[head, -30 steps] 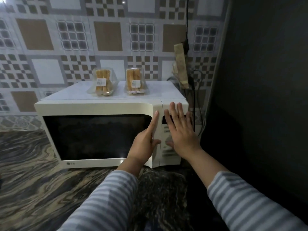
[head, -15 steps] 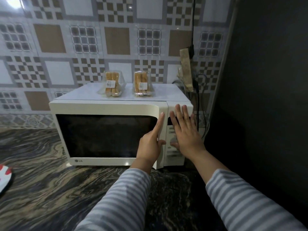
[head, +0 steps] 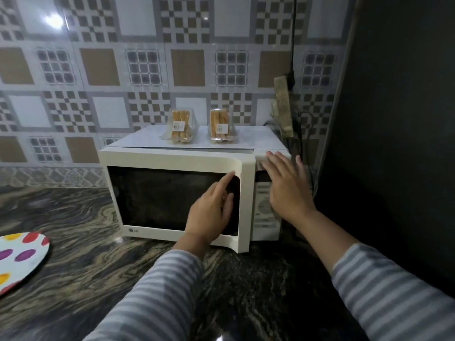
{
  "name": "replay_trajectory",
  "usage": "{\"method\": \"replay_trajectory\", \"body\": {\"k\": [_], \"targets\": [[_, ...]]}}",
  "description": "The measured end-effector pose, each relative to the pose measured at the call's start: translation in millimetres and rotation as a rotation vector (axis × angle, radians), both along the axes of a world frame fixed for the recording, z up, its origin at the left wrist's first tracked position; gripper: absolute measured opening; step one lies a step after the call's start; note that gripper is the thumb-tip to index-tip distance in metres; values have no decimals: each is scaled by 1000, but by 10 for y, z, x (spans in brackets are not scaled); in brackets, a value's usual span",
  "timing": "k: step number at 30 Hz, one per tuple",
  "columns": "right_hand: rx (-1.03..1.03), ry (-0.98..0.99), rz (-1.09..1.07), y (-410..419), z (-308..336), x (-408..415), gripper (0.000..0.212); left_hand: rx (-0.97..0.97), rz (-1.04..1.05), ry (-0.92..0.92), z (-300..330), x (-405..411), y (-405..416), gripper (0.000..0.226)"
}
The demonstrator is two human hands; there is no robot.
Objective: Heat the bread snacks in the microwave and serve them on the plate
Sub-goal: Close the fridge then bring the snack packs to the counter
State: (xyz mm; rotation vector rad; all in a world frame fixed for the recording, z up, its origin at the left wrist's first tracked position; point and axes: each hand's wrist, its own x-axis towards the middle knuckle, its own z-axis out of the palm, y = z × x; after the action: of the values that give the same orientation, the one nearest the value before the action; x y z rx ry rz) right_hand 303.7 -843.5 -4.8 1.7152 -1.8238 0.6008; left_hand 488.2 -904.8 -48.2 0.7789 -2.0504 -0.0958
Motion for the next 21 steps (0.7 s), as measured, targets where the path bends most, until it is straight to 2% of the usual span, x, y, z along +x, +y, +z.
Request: {"method": "replay_trajectory", "body": {"k": [3,4,6,10,21], "targets": [[-177,-104,122,-51,230,140,45,-214,263,53,291,138,-118,36],[-161,-107,161,-82,307,219,43,-226,346,39,389,161,-173,37],[-31,-120,219,-142,407,383,44,-128,442,-46,556,208,-265,42],[101,-98,212,-204,347,575,49,114,432,-257,633,304,-377,49],[112,-102,-5,171,304,1088,49,126,255,-392,670,745,-174,54]]}}
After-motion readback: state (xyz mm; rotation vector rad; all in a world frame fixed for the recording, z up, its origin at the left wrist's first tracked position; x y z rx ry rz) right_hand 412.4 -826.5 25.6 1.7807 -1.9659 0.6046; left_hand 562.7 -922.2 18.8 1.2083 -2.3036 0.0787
